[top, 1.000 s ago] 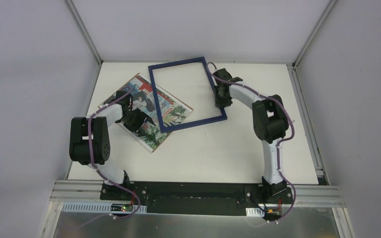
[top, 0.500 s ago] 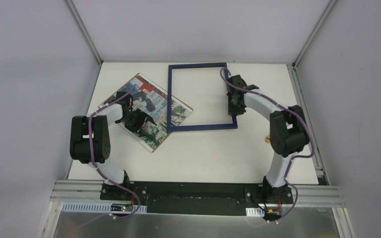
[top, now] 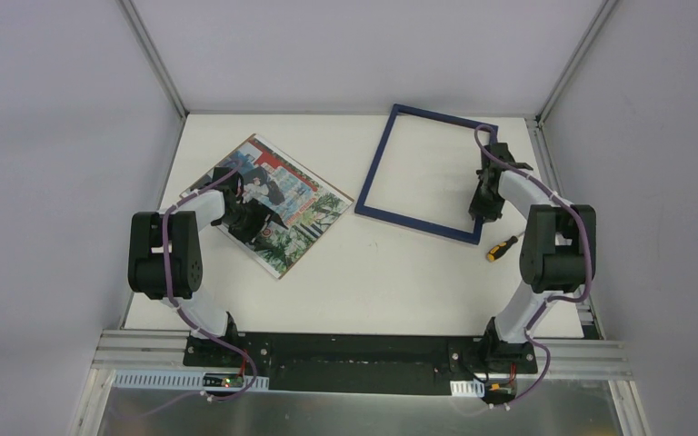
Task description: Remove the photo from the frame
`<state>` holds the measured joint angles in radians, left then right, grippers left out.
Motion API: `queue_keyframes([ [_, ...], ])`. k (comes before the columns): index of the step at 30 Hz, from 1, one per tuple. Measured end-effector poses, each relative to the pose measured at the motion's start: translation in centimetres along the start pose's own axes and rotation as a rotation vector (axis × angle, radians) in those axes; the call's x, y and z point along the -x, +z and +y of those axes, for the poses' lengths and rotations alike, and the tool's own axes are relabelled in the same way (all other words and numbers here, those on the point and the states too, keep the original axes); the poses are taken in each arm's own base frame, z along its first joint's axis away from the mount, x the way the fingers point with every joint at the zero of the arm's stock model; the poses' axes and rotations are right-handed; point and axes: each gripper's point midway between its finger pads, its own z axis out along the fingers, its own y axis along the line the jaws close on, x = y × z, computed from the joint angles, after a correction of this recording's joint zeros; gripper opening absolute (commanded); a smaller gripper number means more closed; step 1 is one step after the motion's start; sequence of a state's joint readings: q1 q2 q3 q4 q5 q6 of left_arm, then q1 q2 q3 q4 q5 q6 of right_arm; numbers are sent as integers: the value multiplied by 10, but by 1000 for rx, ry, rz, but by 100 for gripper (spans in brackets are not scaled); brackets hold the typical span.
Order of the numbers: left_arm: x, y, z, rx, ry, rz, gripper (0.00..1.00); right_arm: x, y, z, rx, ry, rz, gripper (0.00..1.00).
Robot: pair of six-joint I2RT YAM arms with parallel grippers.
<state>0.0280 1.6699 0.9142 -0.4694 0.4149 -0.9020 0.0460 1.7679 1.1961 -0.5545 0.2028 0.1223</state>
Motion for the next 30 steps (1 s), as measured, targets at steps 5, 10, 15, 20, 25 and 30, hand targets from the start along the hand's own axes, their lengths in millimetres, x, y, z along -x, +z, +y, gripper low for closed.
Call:
queue_keyframes([
  [5, 0, -1, -1, 0, 7, 1, 64, 5, 3, -19, -25, 45, 6, 0],
  [10, 1, -3, -2, -2, 32, 0, 68, 8, 5, -36, -62, 67, 7, 16],
  [15, 1, -9, -5, -13, 80, -10, 73, 7, 6, -36, -62, 66, 13, 48],
  [20, 1, -23, -10, -42, 148, -40, 76, 7, 5, -36, -71, 138, 17, 84],
  [25, -1, -46, -23, -107, 223, -87, 79, 12, -4, -30, -78, 155, 23, 92],
  [30, -9, -68, -35, -176, 288, -118, 82, 15, -21, 7, -36, 102, -11, 96],
])
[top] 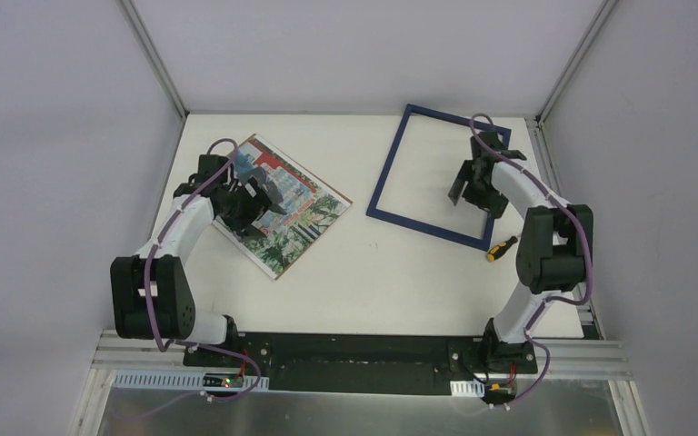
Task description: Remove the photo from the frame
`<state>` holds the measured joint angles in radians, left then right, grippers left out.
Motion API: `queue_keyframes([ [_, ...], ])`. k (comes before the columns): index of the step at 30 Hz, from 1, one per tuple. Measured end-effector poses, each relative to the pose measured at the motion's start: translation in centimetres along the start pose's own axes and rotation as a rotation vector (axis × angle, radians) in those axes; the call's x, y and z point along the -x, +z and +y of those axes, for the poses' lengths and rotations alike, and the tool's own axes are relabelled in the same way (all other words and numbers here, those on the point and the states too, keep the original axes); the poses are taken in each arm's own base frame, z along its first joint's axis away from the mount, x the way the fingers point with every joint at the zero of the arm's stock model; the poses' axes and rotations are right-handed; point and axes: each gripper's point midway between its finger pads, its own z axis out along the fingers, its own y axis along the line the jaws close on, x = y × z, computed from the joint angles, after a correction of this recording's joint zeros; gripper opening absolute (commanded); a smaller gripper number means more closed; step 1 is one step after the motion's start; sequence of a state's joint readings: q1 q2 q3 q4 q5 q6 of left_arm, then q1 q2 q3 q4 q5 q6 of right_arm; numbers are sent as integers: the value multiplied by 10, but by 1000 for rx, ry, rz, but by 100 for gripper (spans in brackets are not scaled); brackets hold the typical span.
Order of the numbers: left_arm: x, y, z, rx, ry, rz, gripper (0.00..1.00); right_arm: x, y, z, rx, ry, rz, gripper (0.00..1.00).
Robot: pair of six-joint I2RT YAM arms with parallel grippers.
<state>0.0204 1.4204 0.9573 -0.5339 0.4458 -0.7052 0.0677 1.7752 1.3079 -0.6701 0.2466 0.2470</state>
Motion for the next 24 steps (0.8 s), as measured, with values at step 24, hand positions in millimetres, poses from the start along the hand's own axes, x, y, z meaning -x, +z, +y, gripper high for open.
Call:
queue_keyframes([
  [24, -40, 23, -53, -22, 192, 124, 82, -147, -81, 262, 777, 17, 402, 58],
])
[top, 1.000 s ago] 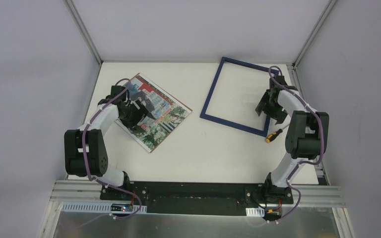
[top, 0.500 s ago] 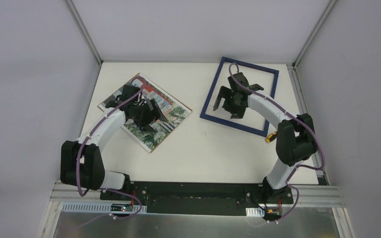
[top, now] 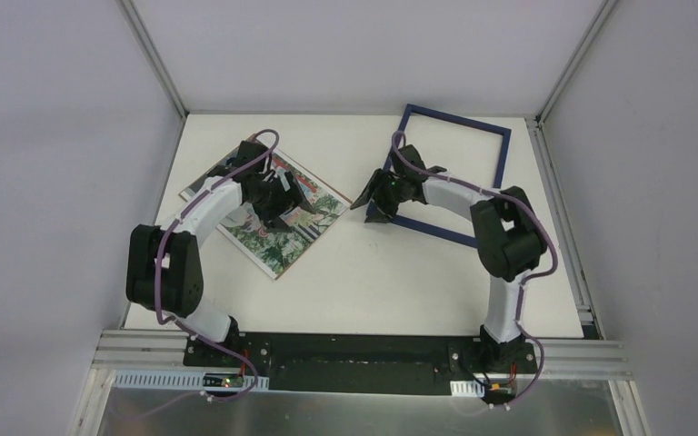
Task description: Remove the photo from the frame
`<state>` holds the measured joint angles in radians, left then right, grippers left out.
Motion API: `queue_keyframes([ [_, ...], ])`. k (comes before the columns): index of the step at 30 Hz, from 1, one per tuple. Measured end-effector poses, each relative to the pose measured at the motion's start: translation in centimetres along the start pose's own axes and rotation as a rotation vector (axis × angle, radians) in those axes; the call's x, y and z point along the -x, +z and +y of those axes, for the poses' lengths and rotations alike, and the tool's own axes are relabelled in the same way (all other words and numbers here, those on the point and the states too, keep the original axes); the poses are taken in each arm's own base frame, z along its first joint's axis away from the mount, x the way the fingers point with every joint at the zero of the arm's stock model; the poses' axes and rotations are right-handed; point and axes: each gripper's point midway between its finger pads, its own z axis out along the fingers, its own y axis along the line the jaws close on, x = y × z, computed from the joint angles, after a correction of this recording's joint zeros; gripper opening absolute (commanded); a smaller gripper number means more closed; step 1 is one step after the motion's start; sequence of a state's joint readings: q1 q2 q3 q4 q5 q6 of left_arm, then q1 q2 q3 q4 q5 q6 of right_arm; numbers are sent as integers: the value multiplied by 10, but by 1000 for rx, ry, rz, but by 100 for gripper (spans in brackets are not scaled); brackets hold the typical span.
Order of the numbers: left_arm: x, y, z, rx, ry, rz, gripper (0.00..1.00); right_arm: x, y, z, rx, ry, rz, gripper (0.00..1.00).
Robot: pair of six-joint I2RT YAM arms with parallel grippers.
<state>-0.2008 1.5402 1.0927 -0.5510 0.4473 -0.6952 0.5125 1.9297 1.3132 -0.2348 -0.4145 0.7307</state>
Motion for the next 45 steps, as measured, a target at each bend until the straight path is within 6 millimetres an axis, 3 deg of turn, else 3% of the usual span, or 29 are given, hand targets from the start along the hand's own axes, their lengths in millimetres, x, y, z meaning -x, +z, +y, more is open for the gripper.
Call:
queue_keyframes([
  [7, 31, 10, 5, 5, -66, 3, 81, -13, 40, -8, -31, 79, 85, 55],
  [10, 40, 18, 14, 21, -101, 11, 80, -12, 47, -1, -26, 93, 87, 50],
  [16, 43, 35, 32, 60, -146, 48, 80, -3, 54, 4, -27, 114, 78, 50],
  [21, 48, 37, 42, 80, -178, 42, 80, 9, 63, 13, -9, 135, 69, 50],
  [34, 38, 49, 57, 115, -207, 86, 80, 26, 64, 23, 57, 178, 50, 50],
  [45, 38, 50, 58, 115, -202, 87, 80, 32, 61, 40, 135, 174, 50, 47],
])
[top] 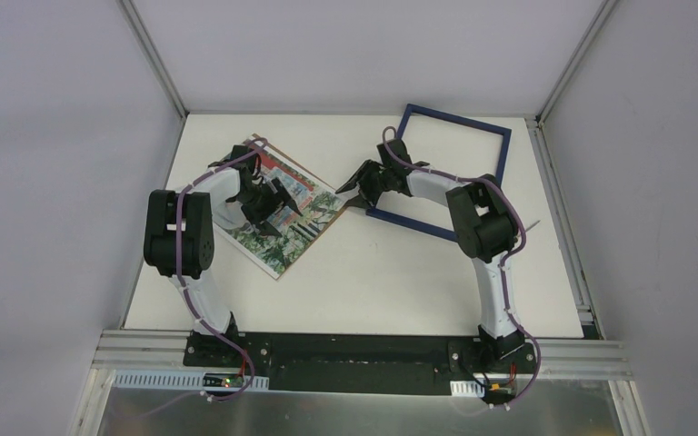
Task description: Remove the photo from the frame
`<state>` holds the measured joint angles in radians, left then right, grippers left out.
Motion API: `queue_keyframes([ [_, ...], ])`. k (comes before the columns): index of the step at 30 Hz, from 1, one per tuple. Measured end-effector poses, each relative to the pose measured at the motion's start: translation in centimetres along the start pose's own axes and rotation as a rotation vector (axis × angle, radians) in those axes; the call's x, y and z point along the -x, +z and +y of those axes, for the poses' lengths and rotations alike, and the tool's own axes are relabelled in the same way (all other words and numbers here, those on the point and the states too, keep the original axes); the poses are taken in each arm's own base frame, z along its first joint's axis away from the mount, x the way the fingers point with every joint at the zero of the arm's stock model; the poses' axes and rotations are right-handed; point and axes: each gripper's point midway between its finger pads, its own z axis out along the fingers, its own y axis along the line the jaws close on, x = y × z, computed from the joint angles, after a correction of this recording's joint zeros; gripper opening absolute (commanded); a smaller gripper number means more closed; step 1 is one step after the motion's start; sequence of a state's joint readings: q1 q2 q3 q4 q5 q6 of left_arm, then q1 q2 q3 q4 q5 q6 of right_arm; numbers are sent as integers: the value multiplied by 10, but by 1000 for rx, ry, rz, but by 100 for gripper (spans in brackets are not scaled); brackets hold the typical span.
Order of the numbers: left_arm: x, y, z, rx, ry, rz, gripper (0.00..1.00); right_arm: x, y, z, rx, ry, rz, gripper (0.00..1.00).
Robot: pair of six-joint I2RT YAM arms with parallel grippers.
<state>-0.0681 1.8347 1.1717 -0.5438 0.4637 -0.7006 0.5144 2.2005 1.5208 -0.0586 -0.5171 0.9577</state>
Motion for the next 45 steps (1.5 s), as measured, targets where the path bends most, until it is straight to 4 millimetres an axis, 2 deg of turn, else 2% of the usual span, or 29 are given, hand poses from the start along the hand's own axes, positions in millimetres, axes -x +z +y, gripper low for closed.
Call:
queue_keyframes([
  [6, 0, -1, 0, -2, 10, -3, 80, -5, 0, 3, 36, -4, 27, 47],
  [14, 1, -2, 1, -3, 9, -5, 80, -11, 2, 2, 81, -3, 61, 56],
  [23, 3, -3, 3, -1, 8, -5, 80, 3, -6, 4, 123, 3, 63, 57],
  [30, 0, -11, 2, -3, 33, -11, 80, 10, -11, 2, 86, -48, 51, 69],
  [35, -2, -24, 0, -12, 56, -32, 81, 14, -19, 2, -8, -187, 26, 78],
  [41, -4, -38, 13, 15, 42, -57, 82, 18, -29, 0, -108, -327, -1, 75],
  [45, -1, -60, 15, 6, 38, -114, 83, 18, -26, -1, -143, -373, -6, 64],
])
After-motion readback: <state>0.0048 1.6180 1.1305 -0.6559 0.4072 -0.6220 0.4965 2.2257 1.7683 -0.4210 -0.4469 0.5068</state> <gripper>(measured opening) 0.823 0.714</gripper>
